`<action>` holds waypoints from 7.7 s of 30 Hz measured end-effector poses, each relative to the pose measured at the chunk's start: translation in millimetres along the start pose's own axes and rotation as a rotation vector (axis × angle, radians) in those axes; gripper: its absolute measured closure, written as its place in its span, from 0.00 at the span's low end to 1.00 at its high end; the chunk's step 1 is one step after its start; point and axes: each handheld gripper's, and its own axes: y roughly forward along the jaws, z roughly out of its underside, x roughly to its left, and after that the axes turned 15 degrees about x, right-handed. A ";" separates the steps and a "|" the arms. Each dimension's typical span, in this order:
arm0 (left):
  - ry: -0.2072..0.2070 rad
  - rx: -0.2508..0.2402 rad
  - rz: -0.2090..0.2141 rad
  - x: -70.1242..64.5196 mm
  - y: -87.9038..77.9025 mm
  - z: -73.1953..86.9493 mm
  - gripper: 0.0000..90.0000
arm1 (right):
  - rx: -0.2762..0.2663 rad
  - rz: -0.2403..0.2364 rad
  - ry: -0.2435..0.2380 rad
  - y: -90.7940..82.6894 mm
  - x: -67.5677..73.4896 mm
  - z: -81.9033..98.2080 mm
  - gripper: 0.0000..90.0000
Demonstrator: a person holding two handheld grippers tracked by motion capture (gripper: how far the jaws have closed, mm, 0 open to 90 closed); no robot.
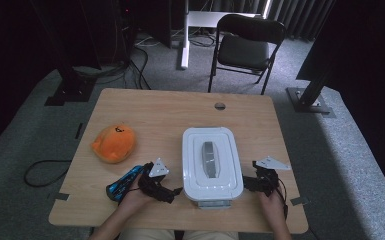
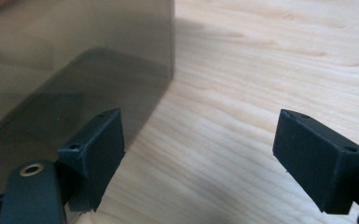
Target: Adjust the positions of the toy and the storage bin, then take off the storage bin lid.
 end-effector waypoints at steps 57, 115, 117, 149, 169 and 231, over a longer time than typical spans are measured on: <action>0.050 0.101 -0.045 -7.8 10.9 24.1 0.01 | -0.033 -0.282 -0.161 -78.0 69.3 -67.4 0.13; 0.042 0.099 -0.048 -8.5 10.1 25.6 0.01 | 0.050 -0.063 -0.248 -55.1 129.2 -66.9 0.70; 0.042 0.099 -0.048 -8.5 10.1 25.6 0.01 | 0.056 -0.091 -0.232 -54.9 126.7 -67.8 0.71; 0.045 0.103 -0.048 -8.4 9.7 25.6 0.01 | -0.036 -0.144 -0.157 -88.7 96.8 -90.2 0.78; 0.043 0.101 -0.049 -8.5 9.8 25.8 0.01 | -0.108 -0.052 -0.073 -111.0 49.1 -96.1 0.79; 0.045 0.103 -0.050 -8.4 9.7 25.9 0.01 | 0.012 -0.038 0.192 7.9 -68.8 -14.3 0.79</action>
